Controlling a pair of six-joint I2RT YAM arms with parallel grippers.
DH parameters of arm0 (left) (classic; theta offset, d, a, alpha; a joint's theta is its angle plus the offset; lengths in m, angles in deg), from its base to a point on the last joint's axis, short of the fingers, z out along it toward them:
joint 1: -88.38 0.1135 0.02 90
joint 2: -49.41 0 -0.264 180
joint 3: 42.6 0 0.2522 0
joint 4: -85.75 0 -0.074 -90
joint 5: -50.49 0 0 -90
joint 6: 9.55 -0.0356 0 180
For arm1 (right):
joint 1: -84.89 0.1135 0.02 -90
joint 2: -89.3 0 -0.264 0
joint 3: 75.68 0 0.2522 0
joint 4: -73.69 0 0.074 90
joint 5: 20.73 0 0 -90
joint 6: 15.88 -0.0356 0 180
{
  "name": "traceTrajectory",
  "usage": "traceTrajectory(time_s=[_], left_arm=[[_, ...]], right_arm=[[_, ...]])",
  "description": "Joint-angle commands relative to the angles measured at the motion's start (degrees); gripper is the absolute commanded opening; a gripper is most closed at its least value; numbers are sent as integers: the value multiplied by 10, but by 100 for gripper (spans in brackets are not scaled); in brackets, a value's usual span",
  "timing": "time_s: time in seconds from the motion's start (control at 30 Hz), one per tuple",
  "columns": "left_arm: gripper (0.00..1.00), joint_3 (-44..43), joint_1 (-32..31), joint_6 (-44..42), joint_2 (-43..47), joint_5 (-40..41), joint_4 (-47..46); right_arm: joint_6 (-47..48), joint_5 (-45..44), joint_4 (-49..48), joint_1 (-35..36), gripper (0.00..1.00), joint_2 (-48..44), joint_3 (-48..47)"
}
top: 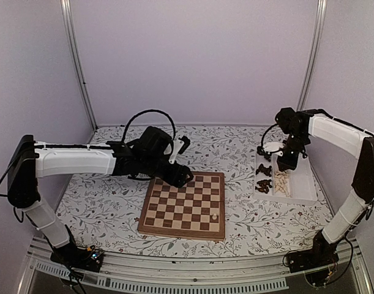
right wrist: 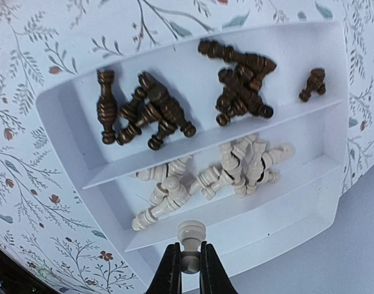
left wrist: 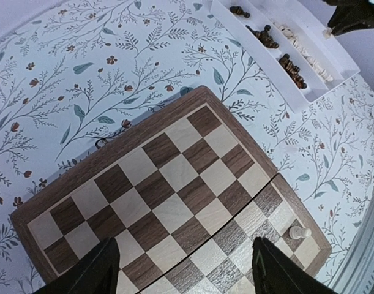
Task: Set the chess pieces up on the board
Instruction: Pick up the chess piece from the storage box, then place the chess piece on the chessboard.
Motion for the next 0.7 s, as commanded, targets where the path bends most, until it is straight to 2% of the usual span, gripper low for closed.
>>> traceTrajectory(time_s=[0.0,0.17,0.37,0.67], left_arm=[[76,12,-1,0,42,29,14],[76,42,13,23,79,41,21],[76,84,42,57,131,66,33],[76,128,90,82,195,96,57]], right_arm=[[-30,24,35,92,1,-12,-48],[-49,40,47,200,0,27,-128],[-59,48,52,322,0,117,-209],[-65,76,46,435,1,225,-254]])
